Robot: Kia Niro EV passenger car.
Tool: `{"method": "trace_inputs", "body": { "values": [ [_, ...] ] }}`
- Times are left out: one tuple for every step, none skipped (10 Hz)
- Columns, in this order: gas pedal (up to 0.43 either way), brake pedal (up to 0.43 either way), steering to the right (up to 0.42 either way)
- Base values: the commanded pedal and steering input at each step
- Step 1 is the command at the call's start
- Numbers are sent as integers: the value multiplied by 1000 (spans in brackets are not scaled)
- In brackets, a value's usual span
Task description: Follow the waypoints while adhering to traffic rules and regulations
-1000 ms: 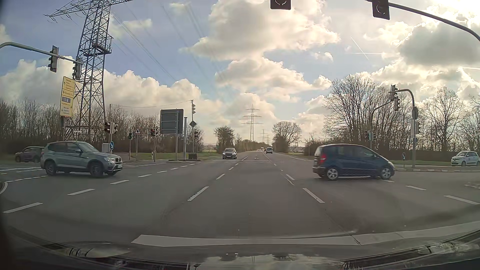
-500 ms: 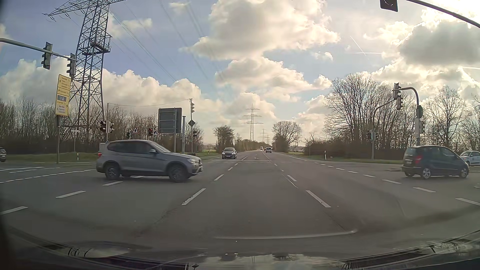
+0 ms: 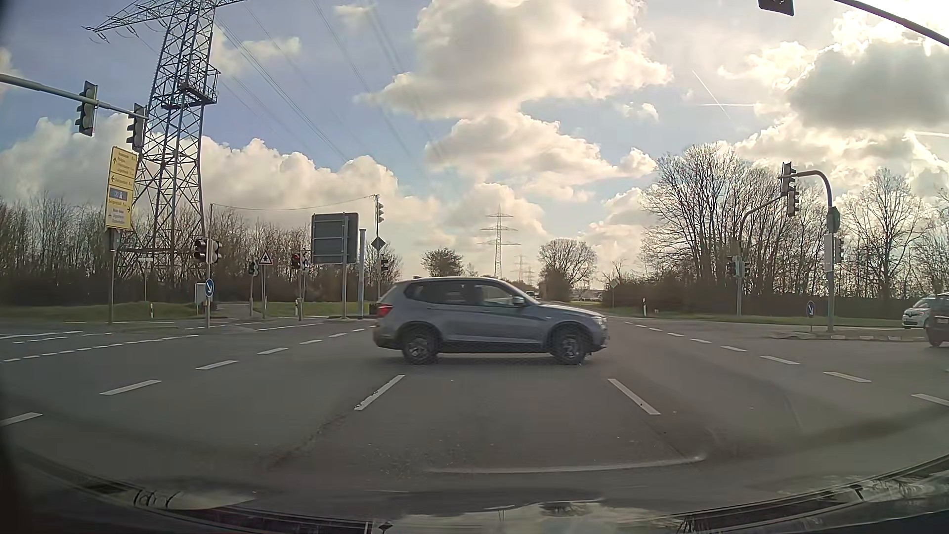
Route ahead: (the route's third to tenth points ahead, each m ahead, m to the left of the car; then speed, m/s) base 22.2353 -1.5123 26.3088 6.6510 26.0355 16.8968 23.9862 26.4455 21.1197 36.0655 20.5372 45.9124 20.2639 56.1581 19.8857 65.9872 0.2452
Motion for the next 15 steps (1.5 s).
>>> {"method": "trace_inputs", "body": {
  "values": [
    [0,244,-1],
    [0,268,-1],
    [0,268,-1],
    [0,274,-1],
    [0,293,-1],
    [0,317,-1],
    [0,317,-1],
    [0,311,-1],
    [0,305,-1],
    [0,299,-1],
    [0,299,-1],
    [0,293,-1],
    [0,293,-1],
    [0,293,-1],
    [0,293,-1]
  ]
}}
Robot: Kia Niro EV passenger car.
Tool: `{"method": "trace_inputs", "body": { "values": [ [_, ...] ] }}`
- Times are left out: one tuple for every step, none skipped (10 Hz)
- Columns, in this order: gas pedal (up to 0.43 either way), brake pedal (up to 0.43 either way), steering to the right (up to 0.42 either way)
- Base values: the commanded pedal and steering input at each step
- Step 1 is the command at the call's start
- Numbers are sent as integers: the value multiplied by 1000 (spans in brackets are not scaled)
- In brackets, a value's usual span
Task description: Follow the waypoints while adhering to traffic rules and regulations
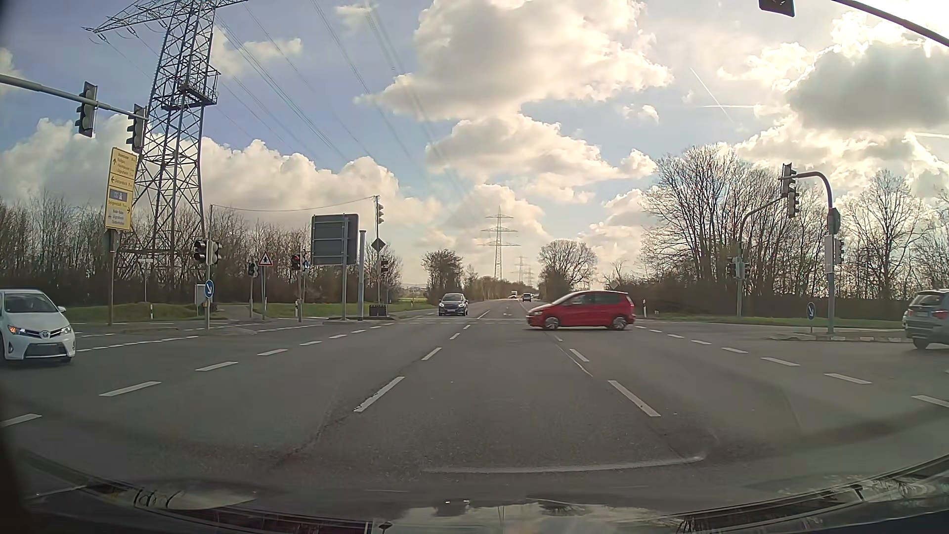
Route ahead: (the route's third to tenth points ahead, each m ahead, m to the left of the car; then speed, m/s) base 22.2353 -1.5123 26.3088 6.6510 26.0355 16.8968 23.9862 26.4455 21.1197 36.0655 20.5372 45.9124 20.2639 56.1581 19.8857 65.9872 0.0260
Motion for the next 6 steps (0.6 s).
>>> {"method": "trace_inputs", "body": {
  "values": [
    [0,293,-1],
    [0,287,-1],
    [0,287,-1],
    [0,287,-1],
    [0,280,-1],
    [0,280,-1]
  ]
}}
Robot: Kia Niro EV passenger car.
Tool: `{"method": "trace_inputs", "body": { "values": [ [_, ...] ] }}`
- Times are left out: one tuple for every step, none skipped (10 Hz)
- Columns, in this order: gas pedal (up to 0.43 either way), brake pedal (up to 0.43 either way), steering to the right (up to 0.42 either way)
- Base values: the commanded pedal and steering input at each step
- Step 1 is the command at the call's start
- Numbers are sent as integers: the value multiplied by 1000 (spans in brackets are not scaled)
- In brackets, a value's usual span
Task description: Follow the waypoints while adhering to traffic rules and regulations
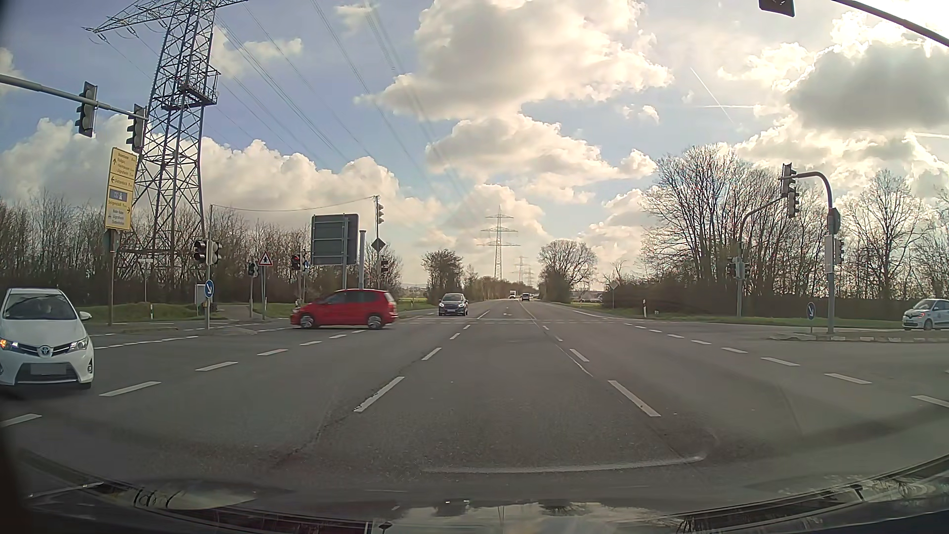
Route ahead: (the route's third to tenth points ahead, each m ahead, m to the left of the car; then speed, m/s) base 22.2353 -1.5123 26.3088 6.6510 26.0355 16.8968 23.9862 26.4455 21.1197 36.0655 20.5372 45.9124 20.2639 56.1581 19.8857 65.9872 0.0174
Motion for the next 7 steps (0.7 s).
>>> {"method": "trace_inputs", "body": {
  "values": [
    [0,280,-1],
    [0,280,-1],
    [0,280,-1],
    [0,280,-1],
    [0,280,-1],
    [0,280,-1],
    [0,280,-1]
  ]
}}
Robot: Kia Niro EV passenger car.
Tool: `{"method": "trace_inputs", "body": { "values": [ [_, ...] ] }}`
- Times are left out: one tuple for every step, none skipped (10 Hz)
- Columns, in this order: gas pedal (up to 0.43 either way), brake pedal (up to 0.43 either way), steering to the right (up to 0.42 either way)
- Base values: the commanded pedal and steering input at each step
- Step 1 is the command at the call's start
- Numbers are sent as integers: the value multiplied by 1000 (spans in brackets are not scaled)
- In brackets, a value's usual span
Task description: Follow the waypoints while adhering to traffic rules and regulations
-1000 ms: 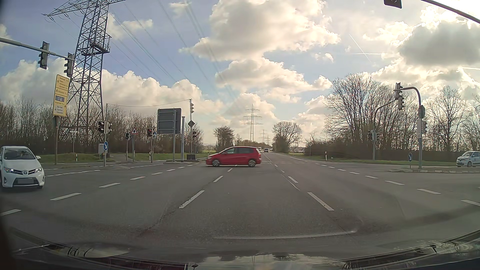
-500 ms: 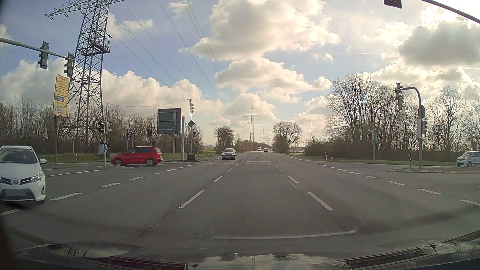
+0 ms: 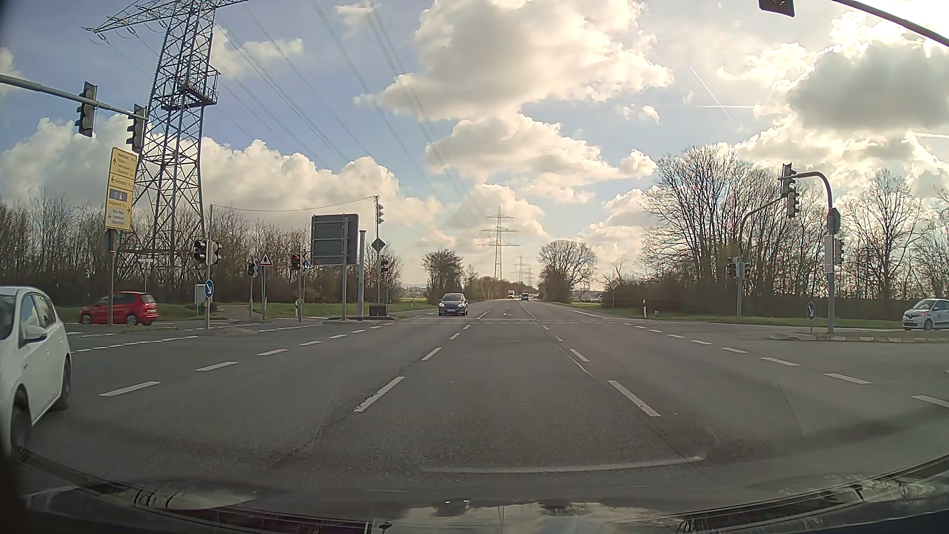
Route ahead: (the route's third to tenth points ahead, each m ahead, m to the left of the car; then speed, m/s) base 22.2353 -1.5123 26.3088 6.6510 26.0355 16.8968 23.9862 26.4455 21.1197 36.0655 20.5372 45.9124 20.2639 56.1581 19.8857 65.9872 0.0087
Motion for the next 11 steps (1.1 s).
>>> {"method": "trace_inputs", "body": {
  "values": [
    [0,274,-1],
    [0,280,-1],
    [0,280,-1],
    [0,280,-1],
    [0,280,-1],
    [0,287,-1],
    [0,280,-1],
    [0,280,-1],
    [0,280,-1],
    [0,287,-1],
    [0,280,-1]
  ]
}}
